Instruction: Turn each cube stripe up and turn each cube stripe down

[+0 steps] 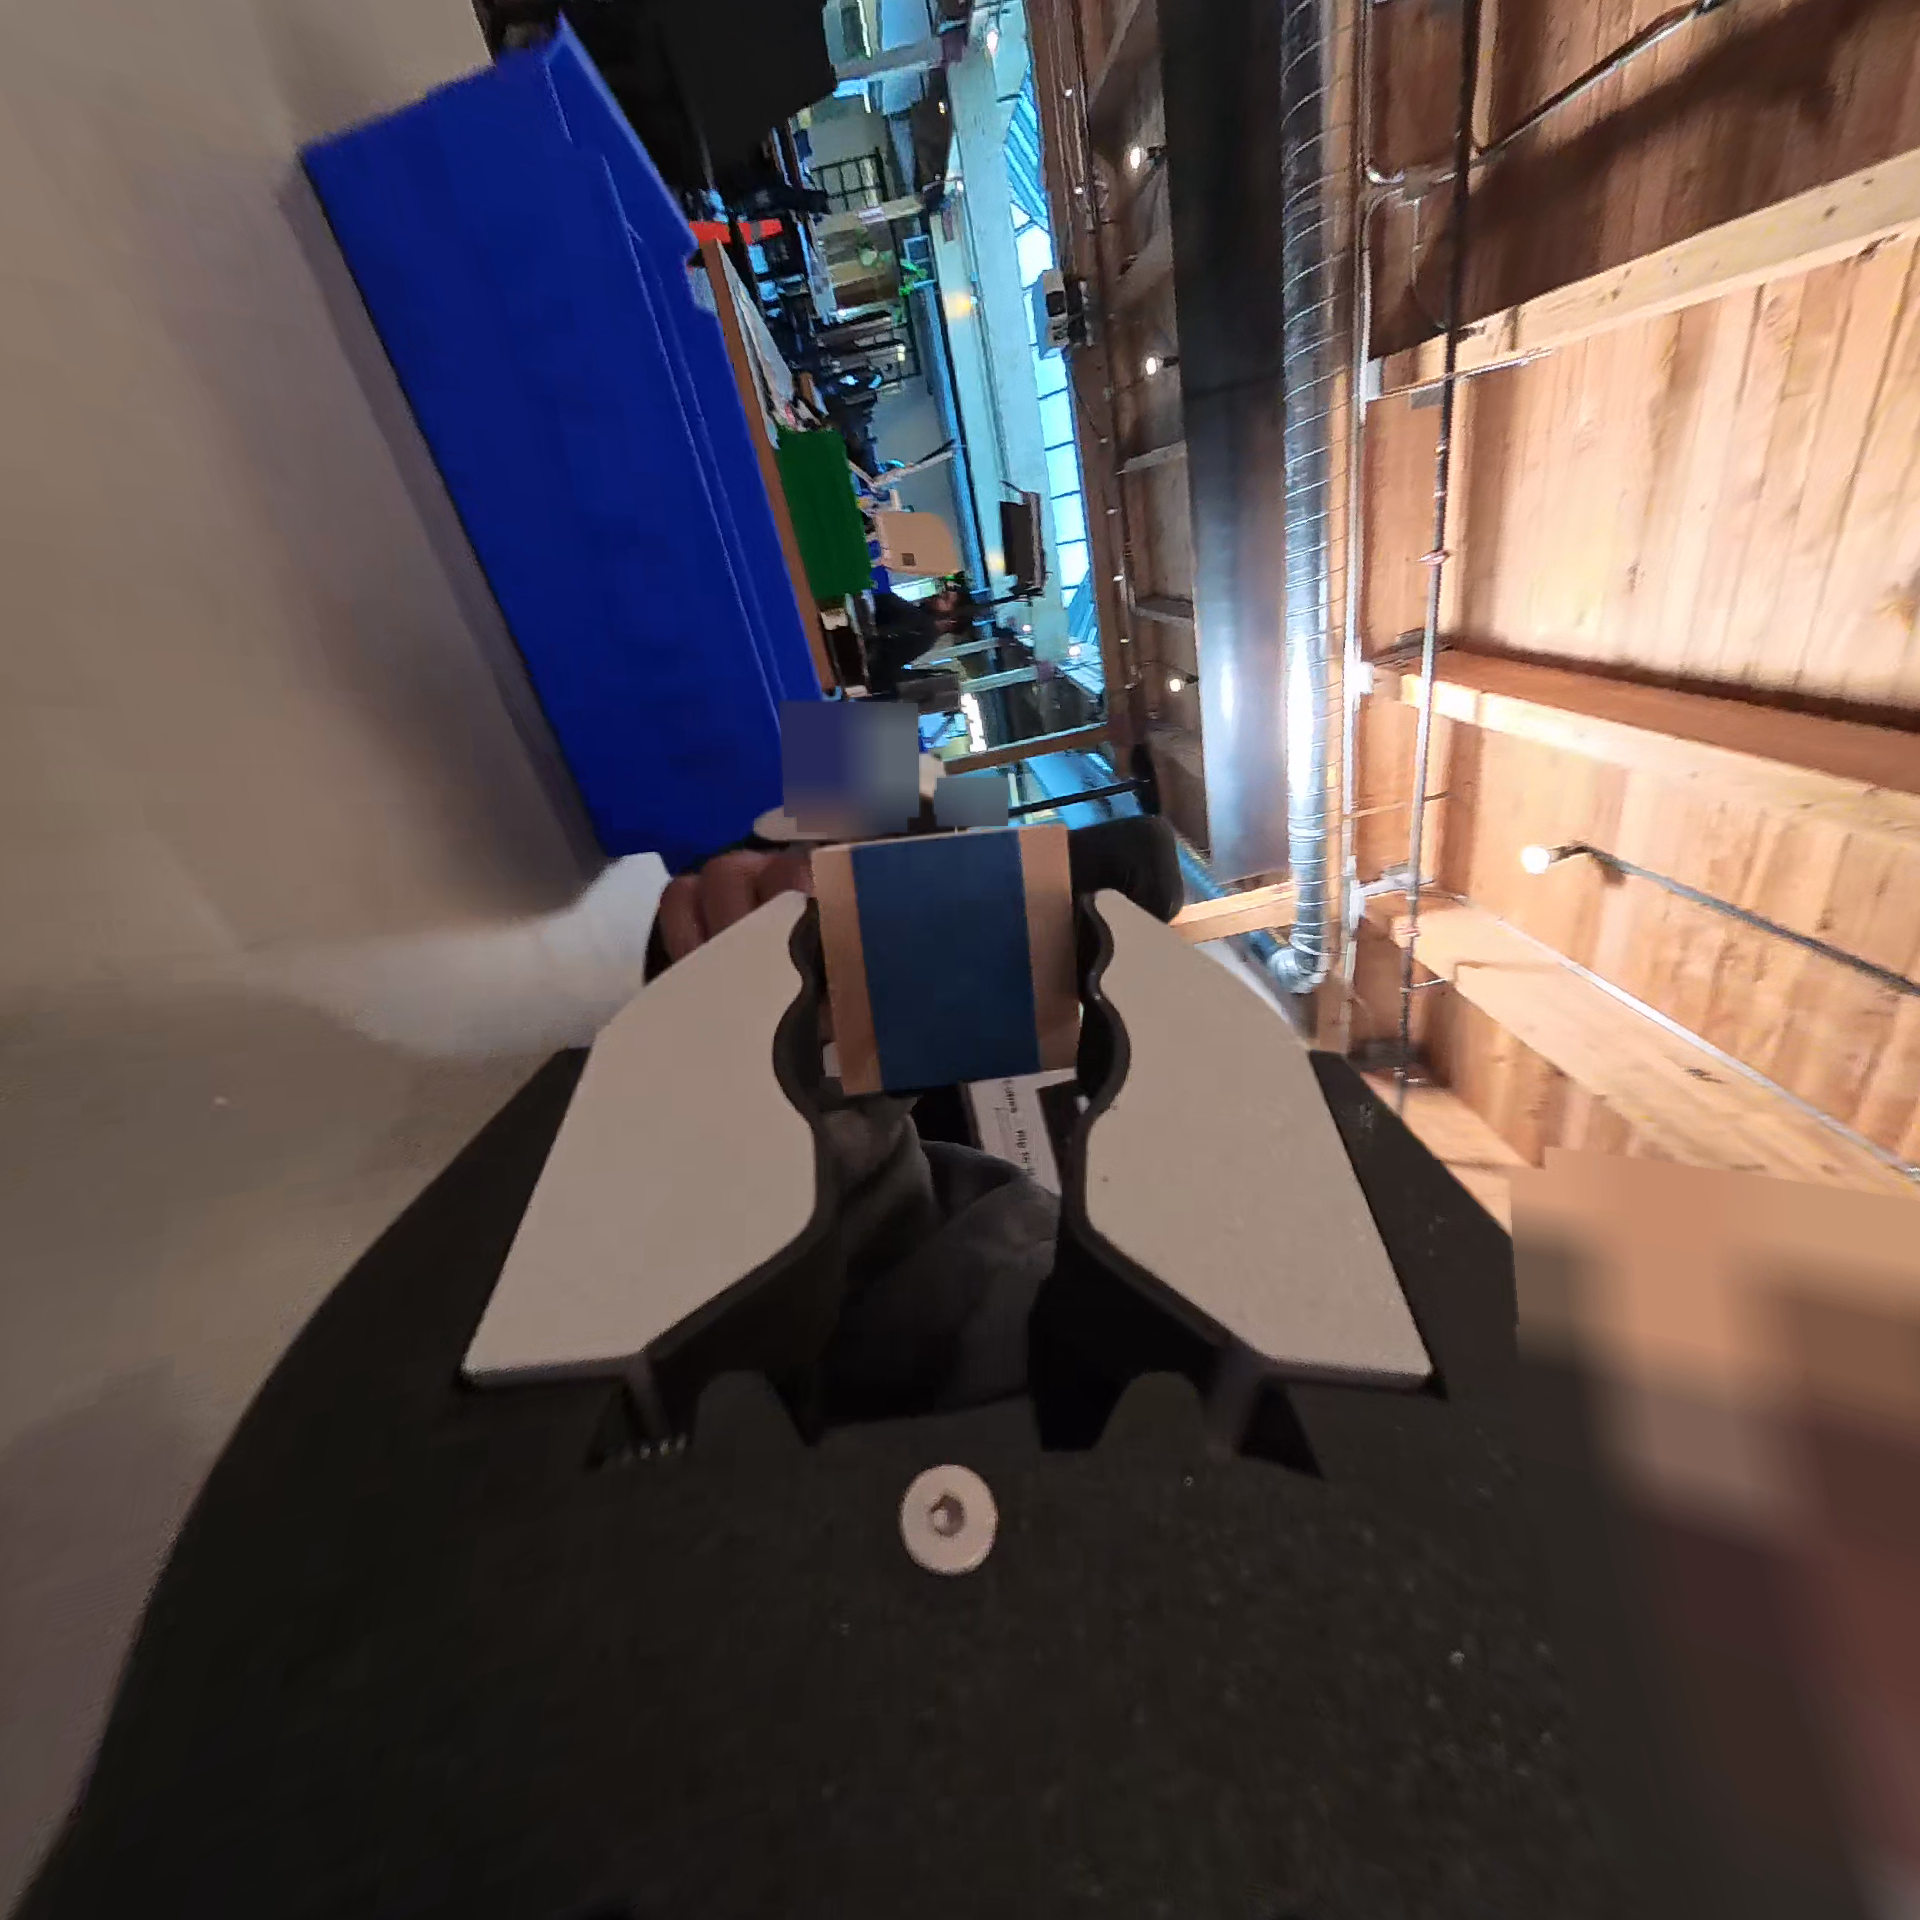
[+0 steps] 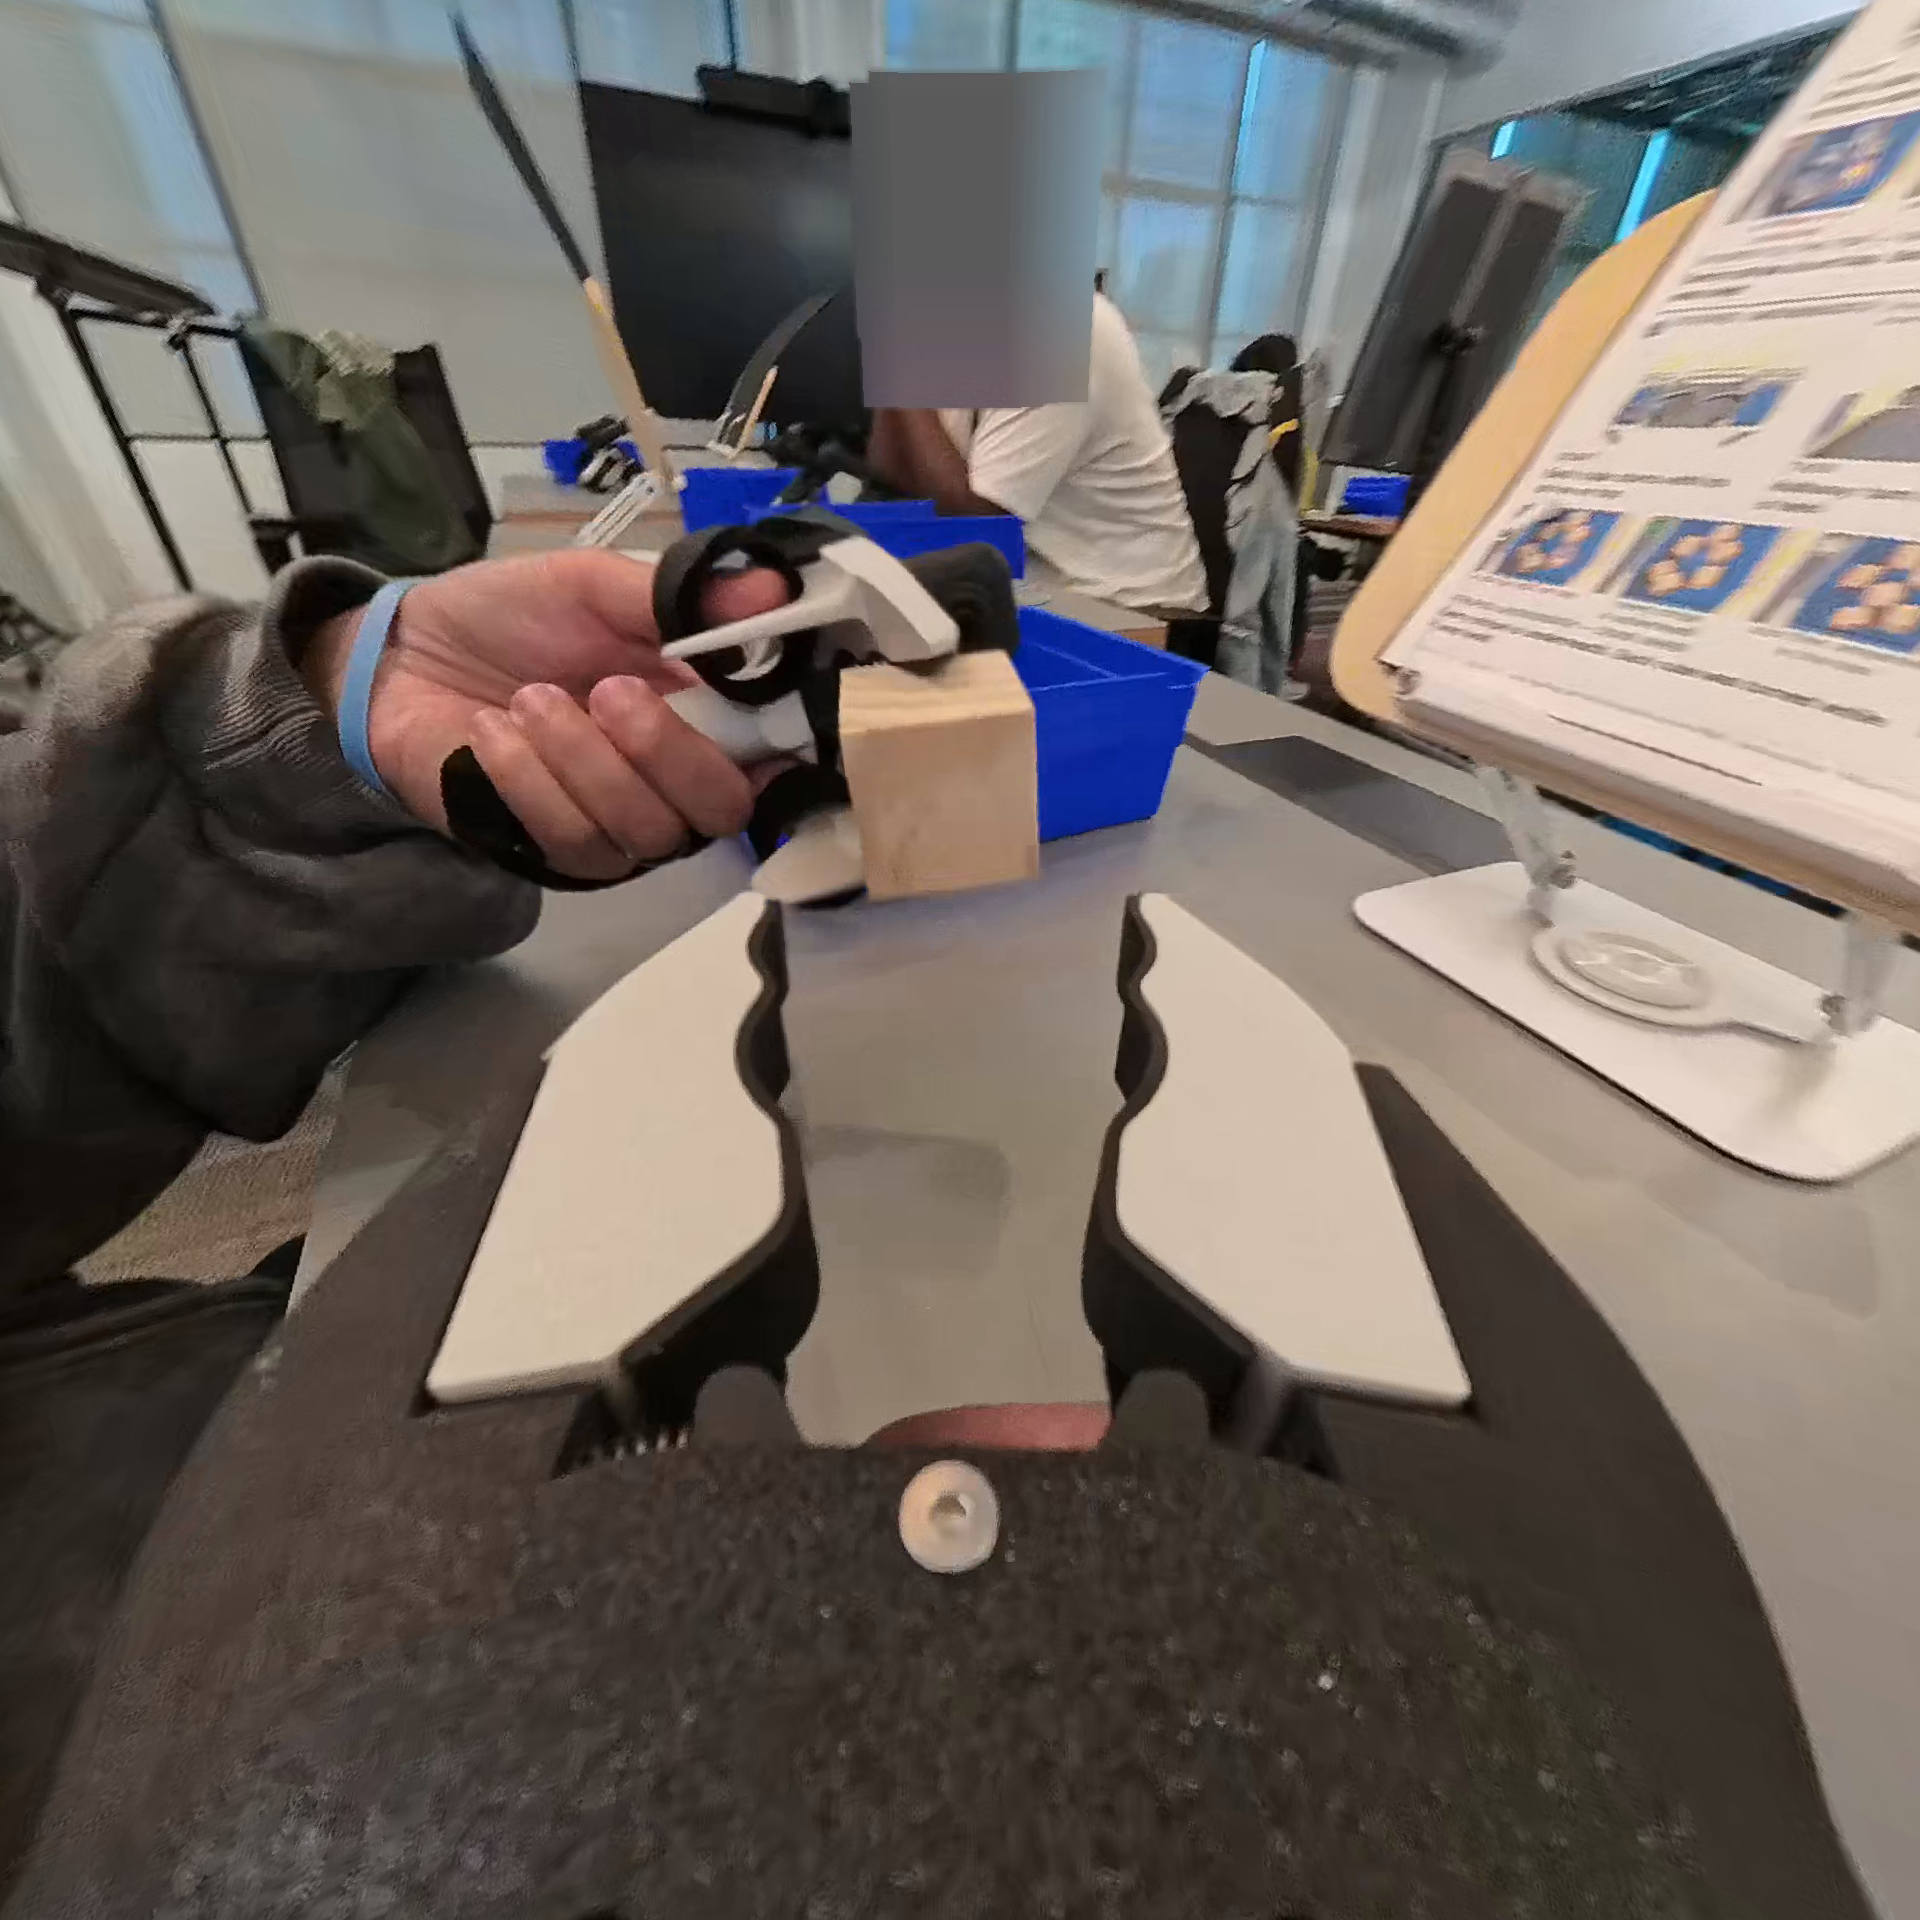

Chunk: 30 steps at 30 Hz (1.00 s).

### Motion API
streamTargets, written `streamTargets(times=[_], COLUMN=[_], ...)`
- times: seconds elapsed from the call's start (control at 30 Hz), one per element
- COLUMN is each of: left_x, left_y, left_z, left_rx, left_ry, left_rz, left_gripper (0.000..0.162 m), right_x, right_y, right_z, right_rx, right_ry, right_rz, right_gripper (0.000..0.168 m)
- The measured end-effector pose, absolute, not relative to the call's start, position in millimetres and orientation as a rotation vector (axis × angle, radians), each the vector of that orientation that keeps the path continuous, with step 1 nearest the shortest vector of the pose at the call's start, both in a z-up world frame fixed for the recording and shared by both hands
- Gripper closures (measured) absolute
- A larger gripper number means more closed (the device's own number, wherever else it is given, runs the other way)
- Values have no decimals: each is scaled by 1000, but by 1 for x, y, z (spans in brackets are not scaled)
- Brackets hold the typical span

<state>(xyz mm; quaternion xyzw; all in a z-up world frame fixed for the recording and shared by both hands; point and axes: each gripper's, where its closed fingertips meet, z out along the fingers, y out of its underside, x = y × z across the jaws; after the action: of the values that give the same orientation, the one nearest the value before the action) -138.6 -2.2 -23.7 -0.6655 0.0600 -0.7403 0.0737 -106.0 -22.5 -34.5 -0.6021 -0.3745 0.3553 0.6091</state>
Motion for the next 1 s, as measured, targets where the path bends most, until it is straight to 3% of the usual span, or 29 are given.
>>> streamTargets(times=[0.23, 0.47, 0.57, 0.8, 0.87, 1.0], left_x=[-133, -129, -125, -127, -137, -156], left_y=[-10, -13, -18, -26, -25, -23], left_z=[-30, -36, -38, -41, -47, -53], left_rx=[-2001, -2024, -2038, -2037, -2042, -1961], left_ry=[172, 155, 178, 335, 400, 486], left_rz=[-2253, -2265, -2274, -2202, -2077, -1833], left_gripper=[117, 117, 117, 115, 97, 89], right_x=[-129, -147, -145, -142, -138, -118], right_y=[-15, -17, -11, -23, -28, -34], right_z=[-28, -47, -48, -43, -37, -21], right_rx=[-1432, -1406, -1373, -1339, -1320, -1355], right_ry=[-788, -975, -977, -1022, -1046, -1079], right_rz=[1029, 719, 595, 734, 733, 645], right_gripper=[108, 103, 121, 123, 123, 123])
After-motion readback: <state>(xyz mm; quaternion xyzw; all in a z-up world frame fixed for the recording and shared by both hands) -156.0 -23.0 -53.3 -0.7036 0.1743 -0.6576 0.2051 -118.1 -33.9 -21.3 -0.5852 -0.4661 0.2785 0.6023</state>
